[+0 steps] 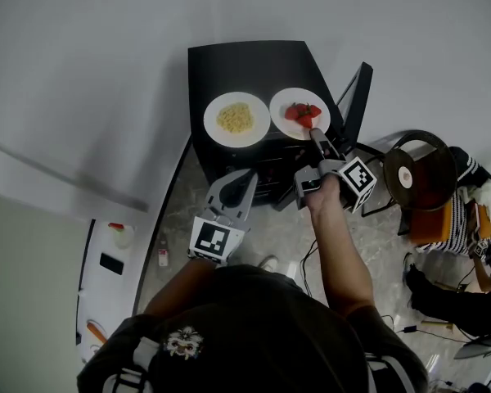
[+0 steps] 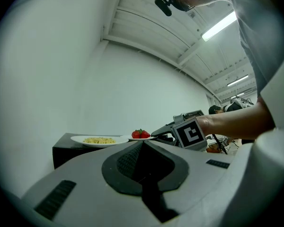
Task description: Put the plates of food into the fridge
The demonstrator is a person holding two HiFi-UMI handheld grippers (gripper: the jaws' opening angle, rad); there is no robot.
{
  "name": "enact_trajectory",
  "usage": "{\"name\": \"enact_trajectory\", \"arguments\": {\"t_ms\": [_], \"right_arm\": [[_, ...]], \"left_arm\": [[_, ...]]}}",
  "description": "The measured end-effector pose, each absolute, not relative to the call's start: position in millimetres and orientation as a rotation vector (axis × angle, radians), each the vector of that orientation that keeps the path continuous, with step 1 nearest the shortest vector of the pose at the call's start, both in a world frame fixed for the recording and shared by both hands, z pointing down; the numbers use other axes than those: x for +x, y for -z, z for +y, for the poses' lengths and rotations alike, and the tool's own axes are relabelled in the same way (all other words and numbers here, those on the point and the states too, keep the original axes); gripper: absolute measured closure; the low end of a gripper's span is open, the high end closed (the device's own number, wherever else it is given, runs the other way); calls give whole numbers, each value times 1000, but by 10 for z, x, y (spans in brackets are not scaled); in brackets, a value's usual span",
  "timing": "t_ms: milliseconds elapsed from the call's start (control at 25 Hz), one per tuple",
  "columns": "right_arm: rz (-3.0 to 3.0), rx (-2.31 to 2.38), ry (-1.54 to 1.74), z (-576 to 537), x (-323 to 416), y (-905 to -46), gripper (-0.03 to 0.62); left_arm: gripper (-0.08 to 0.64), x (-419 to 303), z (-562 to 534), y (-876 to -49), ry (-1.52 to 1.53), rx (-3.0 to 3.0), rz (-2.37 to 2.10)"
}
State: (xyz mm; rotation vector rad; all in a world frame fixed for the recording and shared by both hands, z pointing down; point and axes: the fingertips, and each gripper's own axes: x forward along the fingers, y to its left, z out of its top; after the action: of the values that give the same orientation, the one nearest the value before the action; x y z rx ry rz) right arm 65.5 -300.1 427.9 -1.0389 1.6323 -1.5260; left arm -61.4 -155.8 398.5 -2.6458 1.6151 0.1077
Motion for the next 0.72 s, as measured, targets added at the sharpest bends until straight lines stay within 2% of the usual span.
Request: {"name": "enact_trajectory", "arguments": {"t_ms": [320,720], "right_arm": [[1593,-1053,1539,-3003,679,-4313,552],[1597,-1017,1511,-2974,660,-4234,557]], "left_arm": [[537,-656,-1556,-4027,-84,-2636,1625],[537,-660,-1641,-4092,-74,-2653,1611]]}}
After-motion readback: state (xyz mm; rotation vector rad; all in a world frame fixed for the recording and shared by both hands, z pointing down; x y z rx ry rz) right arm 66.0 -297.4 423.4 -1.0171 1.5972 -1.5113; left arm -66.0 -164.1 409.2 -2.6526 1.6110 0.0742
